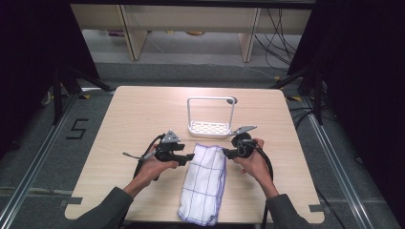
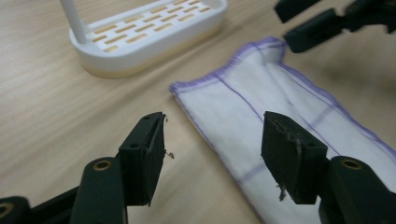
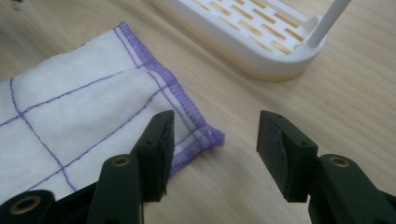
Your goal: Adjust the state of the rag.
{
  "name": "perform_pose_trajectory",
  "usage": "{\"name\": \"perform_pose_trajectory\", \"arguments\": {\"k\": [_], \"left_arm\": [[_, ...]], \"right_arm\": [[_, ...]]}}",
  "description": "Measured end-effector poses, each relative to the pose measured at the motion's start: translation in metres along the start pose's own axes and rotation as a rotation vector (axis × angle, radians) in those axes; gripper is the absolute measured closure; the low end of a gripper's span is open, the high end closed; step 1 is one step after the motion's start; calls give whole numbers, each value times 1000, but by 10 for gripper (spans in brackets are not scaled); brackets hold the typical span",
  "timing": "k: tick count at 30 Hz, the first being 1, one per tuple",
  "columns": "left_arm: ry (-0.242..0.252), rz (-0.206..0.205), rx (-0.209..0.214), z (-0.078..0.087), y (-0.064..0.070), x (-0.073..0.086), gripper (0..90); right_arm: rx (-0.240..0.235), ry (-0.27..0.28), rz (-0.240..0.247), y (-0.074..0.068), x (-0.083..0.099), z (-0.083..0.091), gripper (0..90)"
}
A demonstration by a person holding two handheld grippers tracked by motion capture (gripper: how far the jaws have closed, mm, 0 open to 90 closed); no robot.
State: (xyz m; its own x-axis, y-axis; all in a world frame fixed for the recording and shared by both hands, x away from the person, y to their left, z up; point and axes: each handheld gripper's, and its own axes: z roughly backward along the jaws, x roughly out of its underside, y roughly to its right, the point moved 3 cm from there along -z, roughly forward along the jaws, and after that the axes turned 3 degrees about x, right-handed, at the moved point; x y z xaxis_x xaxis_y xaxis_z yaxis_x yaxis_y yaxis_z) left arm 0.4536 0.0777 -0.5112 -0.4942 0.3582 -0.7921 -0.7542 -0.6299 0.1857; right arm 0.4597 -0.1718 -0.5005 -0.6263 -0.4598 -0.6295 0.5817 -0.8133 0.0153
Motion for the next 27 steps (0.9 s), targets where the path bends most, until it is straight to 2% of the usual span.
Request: {"name": "perform_pose_trajectory", "arguments": {"k": [1,2,4,5,6,9,13,14,18,19,20,22,24,27], "left_arm": [[-5,17,14,-8,-3,-3,386],[-33,5,16,-10,-5,-4,382],[-42,8,-4,-20,-7,-6,372],[-57,3,-1,-26,-8,-6,360],[-61,3,-3,-29,-8,-7,356],[-68,20,-10,-43,-11,-8,356],[-86,-17,-8,-53,-7,-10,388],[-90,-28,-15,-54,-5,-11,401],[-106,-89,-18,-56,-2,-12,487],[-97,-105,-7,-56,-1,-11,511],[-101,-129,9,-56,0,-11,546],[-96,-135,22,-55,1,-11,625],[-96,-164,22,-54,2,-11,708],[-93,-191,20,-53,4,-11,787]], "right_arm": [[-5,-11,-1,1,0,1,460],[-5,-10,-2,1,1,-1,455],[-10,-15,-7,1,1,-1,448],[-6,3,-9,1,1,-4,445],[-9,-18,-5,0,0,-2,446],[-4,-14,13,-1,0,-4,452],[-9,-16,-2,-3,0,-5,451],[-9,-20,7,-2,0,-4,450],[-11,-17,-9,-1,0,-2,446],[-11,-15,-2,0,0,-2,445],[-10,-4,-21,-1,0,-3,444],[-9,-1,-28,-2,-1,-4,442],[-8,-12,-24,-2,-1,-3,442],[-9,-15,-14,-1,-1,-3,439]]}}
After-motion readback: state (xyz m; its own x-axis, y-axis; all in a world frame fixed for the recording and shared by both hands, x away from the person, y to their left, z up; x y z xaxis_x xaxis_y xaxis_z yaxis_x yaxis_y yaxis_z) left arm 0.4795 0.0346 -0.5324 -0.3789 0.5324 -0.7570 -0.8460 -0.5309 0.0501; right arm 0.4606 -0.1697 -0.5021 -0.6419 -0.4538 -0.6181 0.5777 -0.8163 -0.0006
